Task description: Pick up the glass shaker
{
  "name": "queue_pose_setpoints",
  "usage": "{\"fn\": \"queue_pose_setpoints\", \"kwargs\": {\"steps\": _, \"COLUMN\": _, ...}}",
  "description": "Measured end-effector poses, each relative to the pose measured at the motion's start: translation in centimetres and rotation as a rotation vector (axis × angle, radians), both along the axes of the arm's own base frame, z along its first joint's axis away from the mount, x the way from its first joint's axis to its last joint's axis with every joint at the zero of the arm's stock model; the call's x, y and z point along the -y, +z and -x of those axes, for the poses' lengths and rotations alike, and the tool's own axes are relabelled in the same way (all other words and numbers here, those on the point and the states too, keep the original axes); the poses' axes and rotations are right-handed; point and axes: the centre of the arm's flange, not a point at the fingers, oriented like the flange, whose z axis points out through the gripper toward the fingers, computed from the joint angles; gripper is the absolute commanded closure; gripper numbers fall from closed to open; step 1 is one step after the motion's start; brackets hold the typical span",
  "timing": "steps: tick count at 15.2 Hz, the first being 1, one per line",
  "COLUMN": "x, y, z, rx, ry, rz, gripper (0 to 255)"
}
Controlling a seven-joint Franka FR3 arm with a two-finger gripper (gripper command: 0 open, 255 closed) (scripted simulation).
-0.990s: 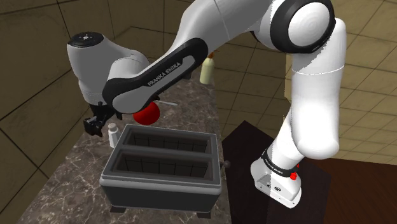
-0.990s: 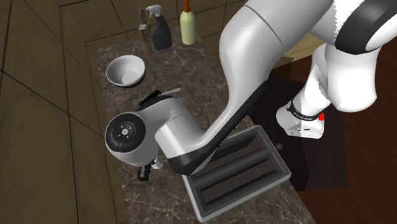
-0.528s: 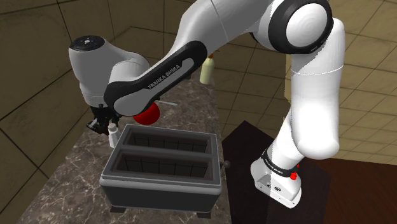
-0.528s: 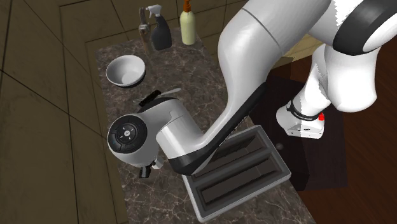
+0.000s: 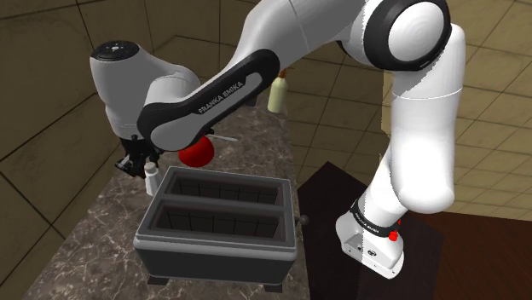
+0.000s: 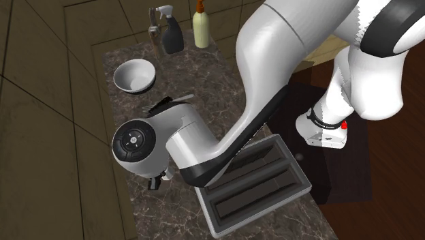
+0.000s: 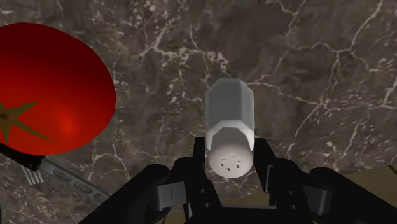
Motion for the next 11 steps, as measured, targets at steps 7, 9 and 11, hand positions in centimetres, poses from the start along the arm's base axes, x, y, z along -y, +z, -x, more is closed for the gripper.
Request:
{"fn": "queue_pose_setpoints", "kwargs": {"steps": 7, "x": 0.0, "y": 3.6, "z": 0.0, "rx": 0.000, "ry": 0.000, "rz": 0.000, "gripper": 255}}
{"fn": "queue_pose_setpoints", "kwargs": {"steps": 9, "x": 0.1, "y": 4.6, "z": 0.0, "rx": 0.000, "ry": 0.000, "rz": 0.000, "gripper": 255}}
{"fn": "queue_pose_setpoints", "kwargs": {"steps": 11, "x": -0.1, "y": 5.7, "z": 0.0, "rx": 0.000, "ry": 0.000, "rz": 0.000, "gripper": 255}}
